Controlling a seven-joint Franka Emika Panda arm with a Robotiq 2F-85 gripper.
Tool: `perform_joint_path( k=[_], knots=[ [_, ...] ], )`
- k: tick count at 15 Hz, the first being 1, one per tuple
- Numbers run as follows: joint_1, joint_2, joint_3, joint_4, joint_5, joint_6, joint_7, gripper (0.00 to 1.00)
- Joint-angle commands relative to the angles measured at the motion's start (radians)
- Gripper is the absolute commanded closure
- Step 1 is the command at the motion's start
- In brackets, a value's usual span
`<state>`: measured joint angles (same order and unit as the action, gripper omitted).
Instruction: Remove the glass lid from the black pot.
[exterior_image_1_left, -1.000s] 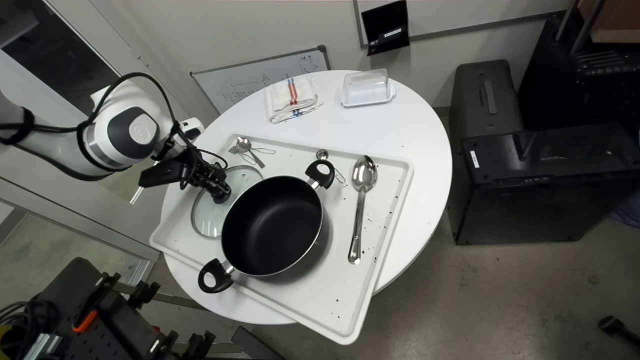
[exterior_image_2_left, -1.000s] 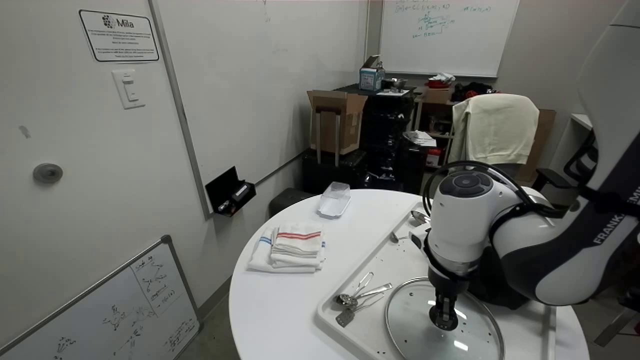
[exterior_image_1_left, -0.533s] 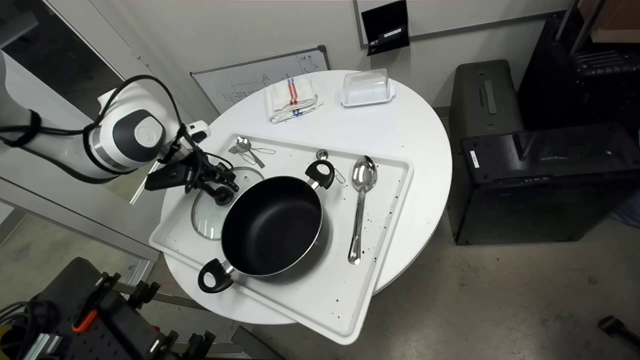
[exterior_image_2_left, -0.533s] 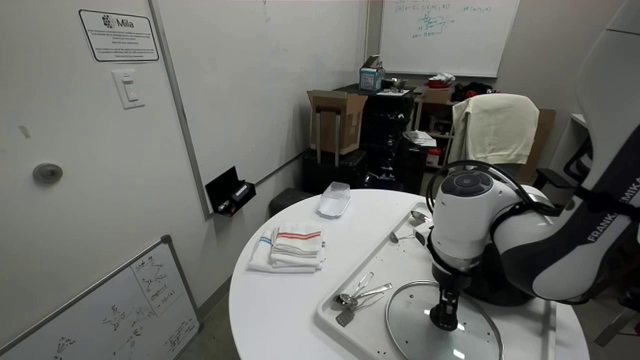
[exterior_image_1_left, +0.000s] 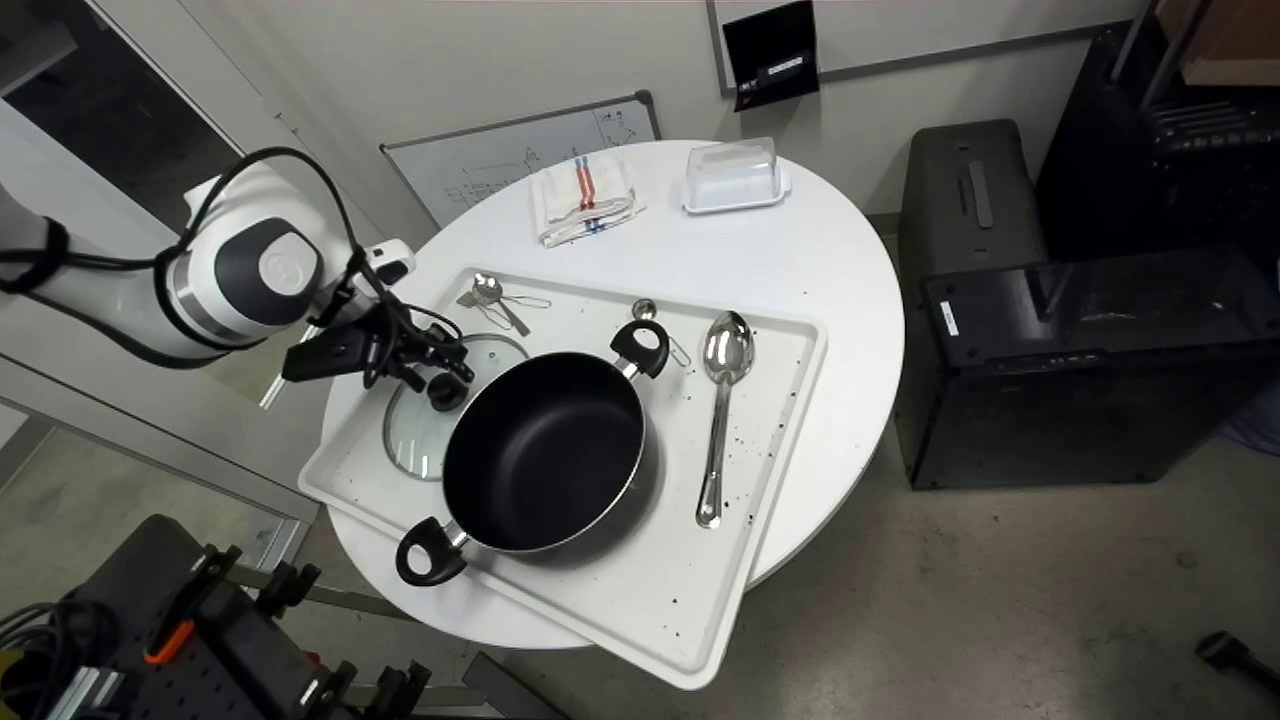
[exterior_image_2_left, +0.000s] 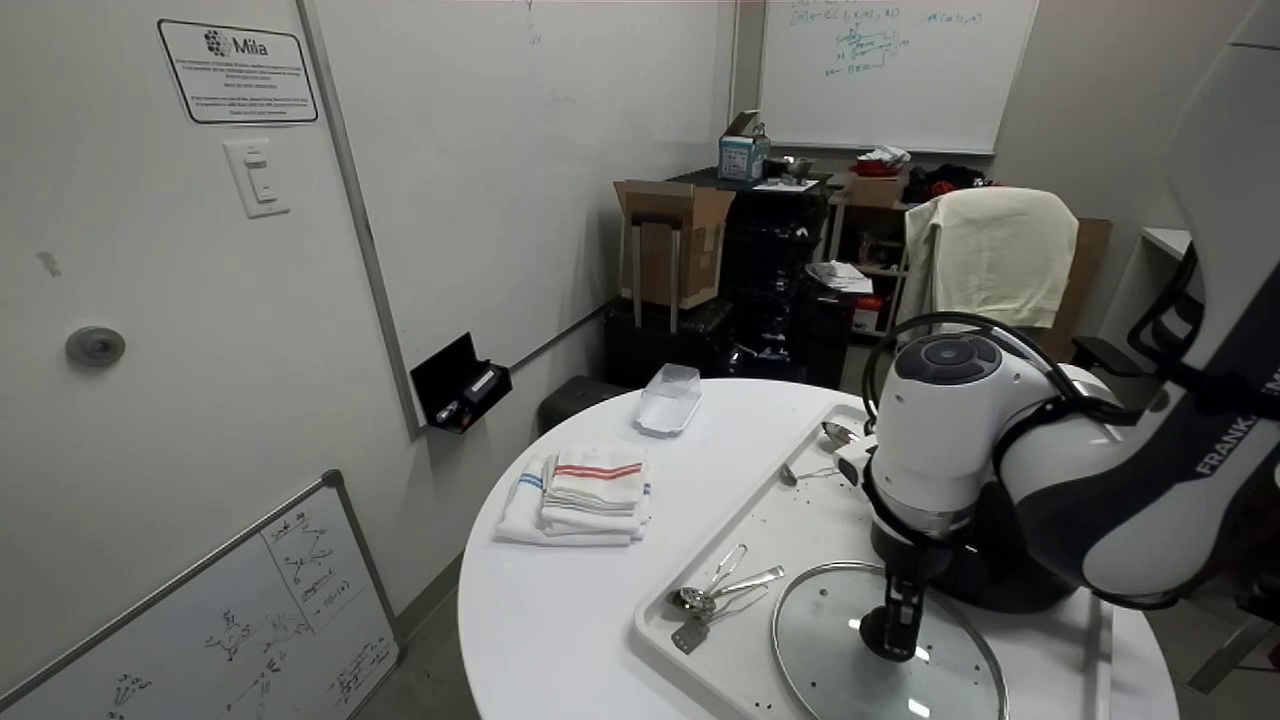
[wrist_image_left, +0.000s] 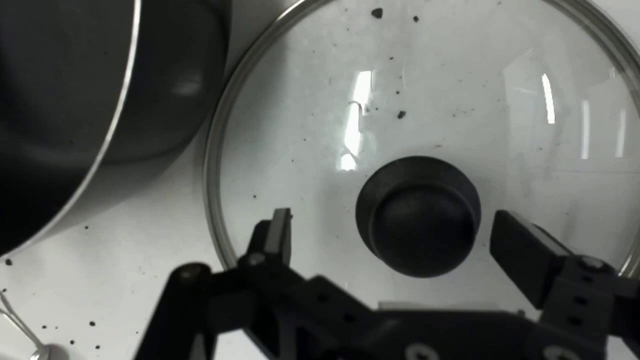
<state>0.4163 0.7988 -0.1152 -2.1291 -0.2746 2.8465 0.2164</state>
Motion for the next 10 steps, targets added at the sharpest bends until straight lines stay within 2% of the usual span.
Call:
perform_joint_path(
  k=[1, 10],
  knots=[
    [-0.028, -0.098, 0.035, -0.093, 0.02, 0.032, -0.035, 0.0],
    [-0.109, -0.301, 0.127, -0.268, 0.032, 0.039, -0.099, 0.0]
  ],
)
